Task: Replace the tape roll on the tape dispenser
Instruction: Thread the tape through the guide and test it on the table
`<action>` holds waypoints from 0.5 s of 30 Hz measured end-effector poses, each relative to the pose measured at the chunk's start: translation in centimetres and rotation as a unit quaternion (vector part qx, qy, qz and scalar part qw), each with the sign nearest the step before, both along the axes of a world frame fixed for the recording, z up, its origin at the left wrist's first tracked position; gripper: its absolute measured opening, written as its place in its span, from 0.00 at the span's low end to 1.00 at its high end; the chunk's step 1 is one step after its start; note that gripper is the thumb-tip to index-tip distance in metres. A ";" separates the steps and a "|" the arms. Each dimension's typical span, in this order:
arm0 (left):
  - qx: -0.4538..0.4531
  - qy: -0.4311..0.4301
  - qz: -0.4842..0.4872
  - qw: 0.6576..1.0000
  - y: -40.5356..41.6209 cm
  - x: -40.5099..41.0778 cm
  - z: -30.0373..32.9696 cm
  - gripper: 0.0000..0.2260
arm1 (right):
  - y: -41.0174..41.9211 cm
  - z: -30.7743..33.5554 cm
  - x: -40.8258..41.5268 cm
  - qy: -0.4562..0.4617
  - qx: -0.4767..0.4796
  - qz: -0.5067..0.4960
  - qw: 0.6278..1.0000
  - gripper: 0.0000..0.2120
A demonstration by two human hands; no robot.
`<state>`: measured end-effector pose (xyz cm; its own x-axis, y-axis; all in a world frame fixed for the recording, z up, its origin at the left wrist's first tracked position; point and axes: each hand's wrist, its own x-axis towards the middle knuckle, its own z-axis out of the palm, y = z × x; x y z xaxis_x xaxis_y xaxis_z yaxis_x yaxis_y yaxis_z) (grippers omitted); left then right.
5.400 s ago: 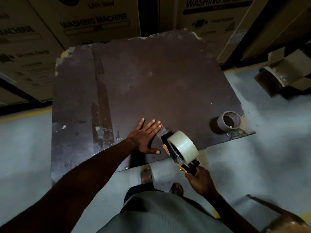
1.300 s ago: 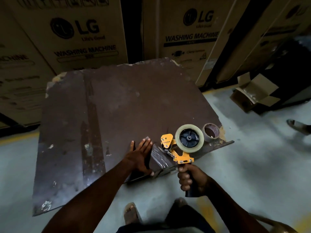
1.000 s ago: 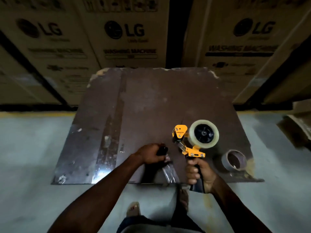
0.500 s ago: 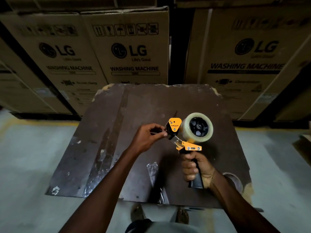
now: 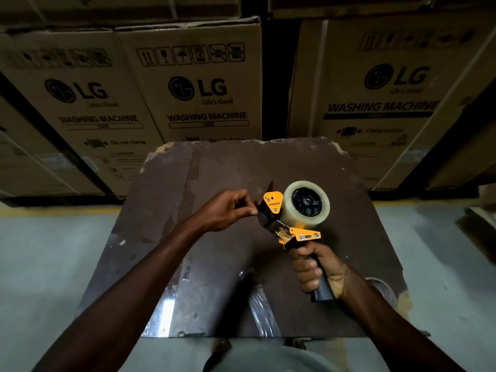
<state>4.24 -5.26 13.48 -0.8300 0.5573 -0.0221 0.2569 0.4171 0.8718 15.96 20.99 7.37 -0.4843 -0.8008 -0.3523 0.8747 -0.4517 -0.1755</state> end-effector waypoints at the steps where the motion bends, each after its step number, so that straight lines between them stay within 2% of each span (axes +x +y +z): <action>1: 0.001 -0.008 -0.005 1.000 -0.3 -0.2 0.1 0.10 | -0.1 0.0 0.0 -0.003 -0.001 0.004 1.000 0.08; 6: -0.017 -0.045 -0.047 0.998 -1.1 -0.9 1.2 0.07 | 0.1 0.0 0.3 -0.013 -0.012 0.036 0.999 0.06; 15: 0.030 -0.164 -0.100 0.981 -1.4 -1.4 3.1 0.01 | 0.6 0.7 0.1 -0.009 -0.012 0.101 0.995 0.04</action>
<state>2.86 -6.70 16.61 -0.6578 0.7167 -0.2318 0.0308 0.3331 0.9424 16.01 21.58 8.06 -0.3067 -0.8896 -0.3385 0.9509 -0.2707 -0.1503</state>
